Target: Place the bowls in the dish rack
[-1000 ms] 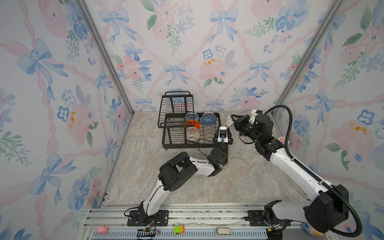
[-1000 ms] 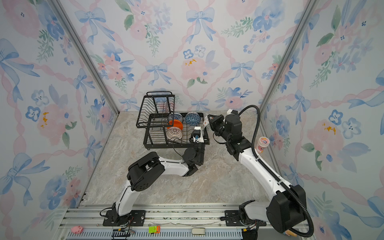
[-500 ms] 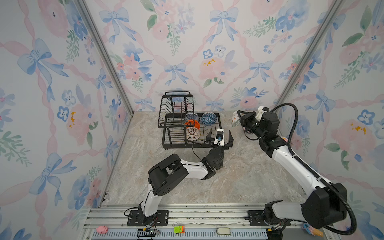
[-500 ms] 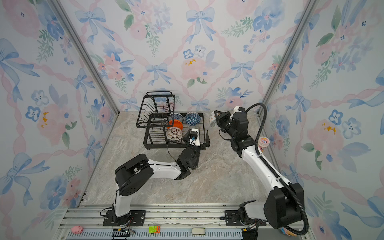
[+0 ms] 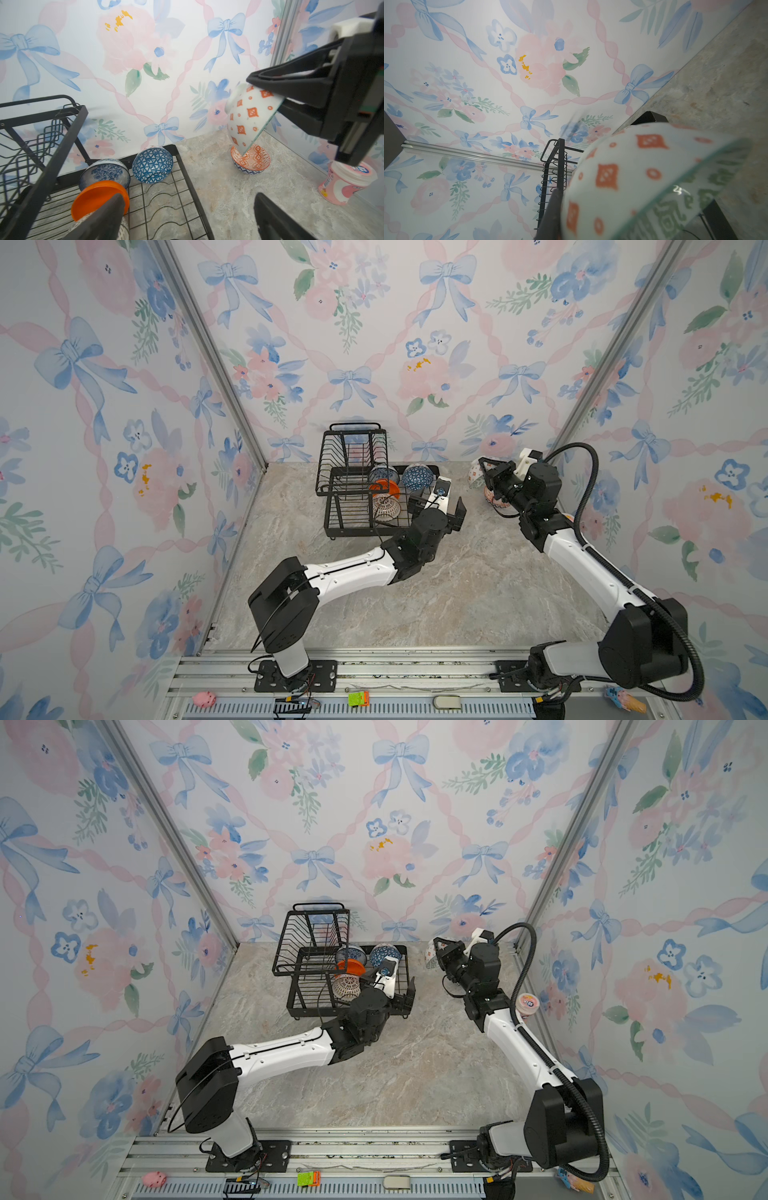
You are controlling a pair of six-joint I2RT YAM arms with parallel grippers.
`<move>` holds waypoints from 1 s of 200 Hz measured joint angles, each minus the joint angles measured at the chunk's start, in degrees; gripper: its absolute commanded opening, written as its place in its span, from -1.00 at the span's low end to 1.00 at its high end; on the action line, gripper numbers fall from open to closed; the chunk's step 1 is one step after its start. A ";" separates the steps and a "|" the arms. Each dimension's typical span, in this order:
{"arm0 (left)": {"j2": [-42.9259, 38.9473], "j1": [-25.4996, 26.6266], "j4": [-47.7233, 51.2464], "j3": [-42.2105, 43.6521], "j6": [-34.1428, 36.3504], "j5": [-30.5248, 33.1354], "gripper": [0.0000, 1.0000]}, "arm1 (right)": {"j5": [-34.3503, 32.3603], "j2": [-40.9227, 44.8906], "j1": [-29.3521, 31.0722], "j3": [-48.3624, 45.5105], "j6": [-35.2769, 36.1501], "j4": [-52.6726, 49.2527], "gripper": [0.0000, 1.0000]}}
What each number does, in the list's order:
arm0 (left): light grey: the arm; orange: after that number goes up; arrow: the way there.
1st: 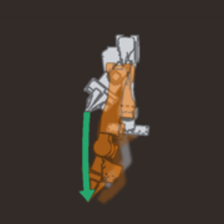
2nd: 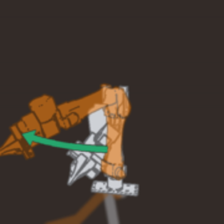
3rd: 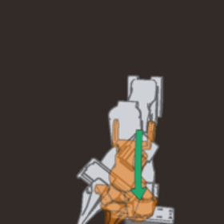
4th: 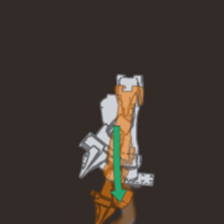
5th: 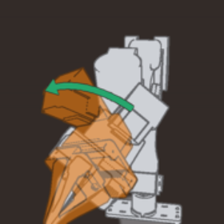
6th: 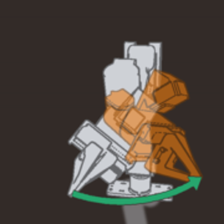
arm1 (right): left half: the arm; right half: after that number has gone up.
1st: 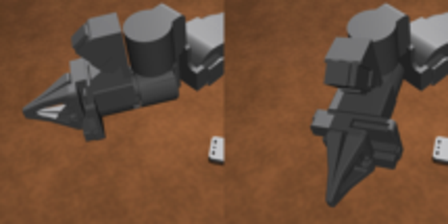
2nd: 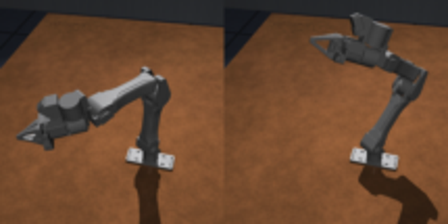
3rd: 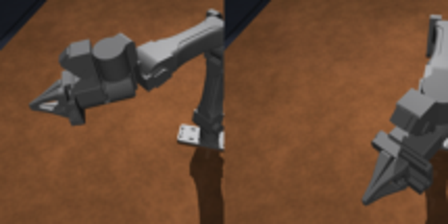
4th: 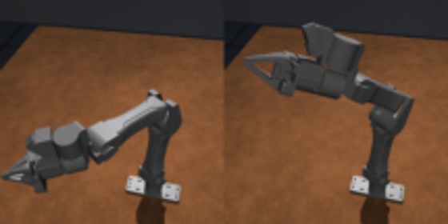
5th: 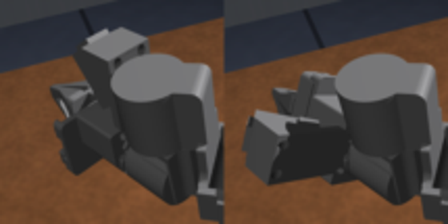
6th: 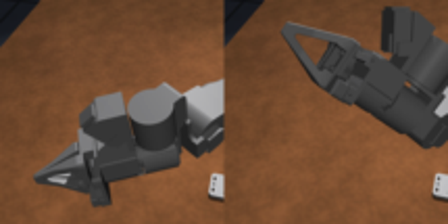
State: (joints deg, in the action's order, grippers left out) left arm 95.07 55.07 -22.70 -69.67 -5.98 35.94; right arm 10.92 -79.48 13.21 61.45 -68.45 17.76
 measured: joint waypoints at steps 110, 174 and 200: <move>-14.14 -10.40 12.04 14.53 -0.35 -13.97 0.96 | -3.74 -16.46 12.52 4.48 1.40 5.38 -1.00; -14.14 -11.61 10.40 18.23 2.19 -17.79 0.96 | -4.68 -26.71 14.25 7.78 0.79 9.97 -1.00; -14.12 -12.00 9.99 18.25 1.97 -18.47 0.96 | -5.35 -29.14 14.29 9.49 0.79 10.29 -1.00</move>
State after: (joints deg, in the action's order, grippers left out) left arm 80.95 43.07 -12.71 -51.42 -4.01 17.47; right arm 5.56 -108.62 27.51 70.94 -67.66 28.05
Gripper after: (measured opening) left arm 0.979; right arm 0.115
